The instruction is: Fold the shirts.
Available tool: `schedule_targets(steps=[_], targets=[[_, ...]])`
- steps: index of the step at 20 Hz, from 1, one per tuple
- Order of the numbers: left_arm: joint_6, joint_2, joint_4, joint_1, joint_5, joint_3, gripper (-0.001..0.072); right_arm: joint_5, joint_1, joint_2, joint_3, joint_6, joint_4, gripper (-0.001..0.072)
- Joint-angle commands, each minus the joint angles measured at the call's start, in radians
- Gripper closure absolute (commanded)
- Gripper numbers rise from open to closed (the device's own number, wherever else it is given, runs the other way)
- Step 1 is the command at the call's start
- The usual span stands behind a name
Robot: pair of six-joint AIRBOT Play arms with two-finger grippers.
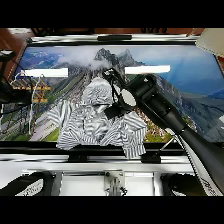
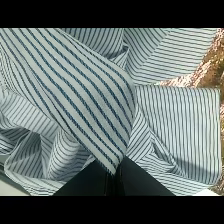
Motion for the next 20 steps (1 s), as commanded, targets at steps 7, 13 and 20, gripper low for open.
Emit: schedule_targets(steps=[7, 13, 20], targets=[[-0.006, 0.008, -0.013, 0.248, 0.219, -0.323, 0.0169, 0.061, 0.0, 0.0, 0.0, 0.0, 0.009, 0.062], [0.008, 0.114, -0.048, 0.245, 0.34, -0.547, 0.0169, 0.083, 0.0, 0.0, 0.0, 0.025, 0.01, 0.062], [0.007, 0.174, 0.05, 0.245, 0.525, -0.719, 0.0169, 0.084, 0.0, 0.0, 0.0, 0.05, 0.013, 0.062]])
